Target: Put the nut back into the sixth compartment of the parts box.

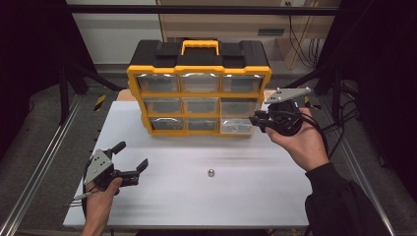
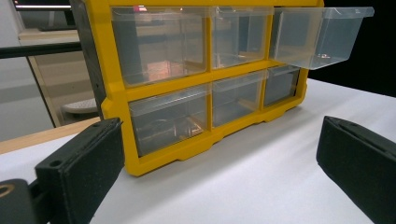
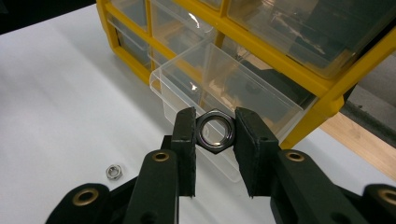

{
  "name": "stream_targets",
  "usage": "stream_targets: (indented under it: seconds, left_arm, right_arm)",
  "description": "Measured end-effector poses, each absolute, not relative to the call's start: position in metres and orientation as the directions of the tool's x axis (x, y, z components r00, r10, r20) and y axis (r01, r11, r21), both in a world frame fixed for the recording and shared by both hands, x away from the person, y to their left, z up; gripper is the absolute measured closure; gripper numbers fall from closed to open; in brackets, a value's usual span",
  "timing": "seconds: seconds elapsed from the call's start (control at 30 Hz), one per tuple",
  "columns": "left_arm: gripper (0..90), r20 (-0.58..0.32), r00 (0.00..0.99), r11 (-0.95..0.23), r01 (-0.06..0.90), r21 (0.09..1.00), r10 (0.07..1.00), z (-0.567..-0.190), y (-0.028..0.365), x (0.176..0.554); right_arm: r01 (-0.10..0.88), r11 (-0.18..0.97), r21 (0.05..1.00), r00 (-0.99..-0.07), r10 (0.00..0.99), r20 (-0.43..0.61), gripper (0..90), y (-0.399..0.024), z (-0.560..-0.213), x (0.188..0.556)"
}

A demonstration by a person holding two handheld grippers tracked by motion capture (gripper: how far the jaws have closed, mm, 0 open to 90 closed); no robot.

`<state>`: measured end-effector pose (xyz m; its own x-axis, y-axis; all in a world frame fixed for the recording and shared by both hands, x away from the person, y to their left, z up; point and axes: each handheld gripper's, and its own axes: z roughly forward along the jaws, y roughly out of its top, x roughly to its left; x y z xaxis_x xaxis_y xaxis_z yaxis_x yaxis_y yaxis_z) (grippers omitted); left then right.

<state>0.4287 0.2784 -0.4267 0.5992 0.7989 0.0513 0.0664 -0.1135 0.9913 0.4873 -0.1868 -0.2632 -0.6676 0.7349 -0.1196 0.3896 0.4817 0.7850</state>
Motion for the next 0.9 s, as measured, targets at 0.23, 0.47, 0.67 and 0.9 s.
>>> stream_targets:
  seconds: [0.23,0.47,0.67,0.9]
  left_arm:
    - [0.8,0.052,0.601,-0.116,0.068,0.991,0.797,-0.427,0.278,0.429]
    - [0.8,0.051,0.6,-0.114,0.068,0.991,0.798,-0.427,0.278,0.429]
    - [0.9,0.051,0.6,-0.114,0.068,0.991,0.799,-0.427,0.278,0.429]
    - [0.8,0.05,0.6,-0.113,0.067,0.991,0.798,-0.427,0.278,0.429]
  right_arm:
    - [0.388,0.484,0.785,-0.669,0.733,-0.121,69.9,-0.183,-0.258,0.492]
    - [0.386,0.486,0.784,-0.669,0.733,-0.125,69.9,-0.181,-0.252,0.495]
    - [0.383,0.498,0.778,-0.675,0.726,-0.132,70.0,-0.177,-0.251,0.498]
    - [0.386,0.508,0.77,-0.676,0.724,-0.139,69.9,-0.174,-0.25,0.502]
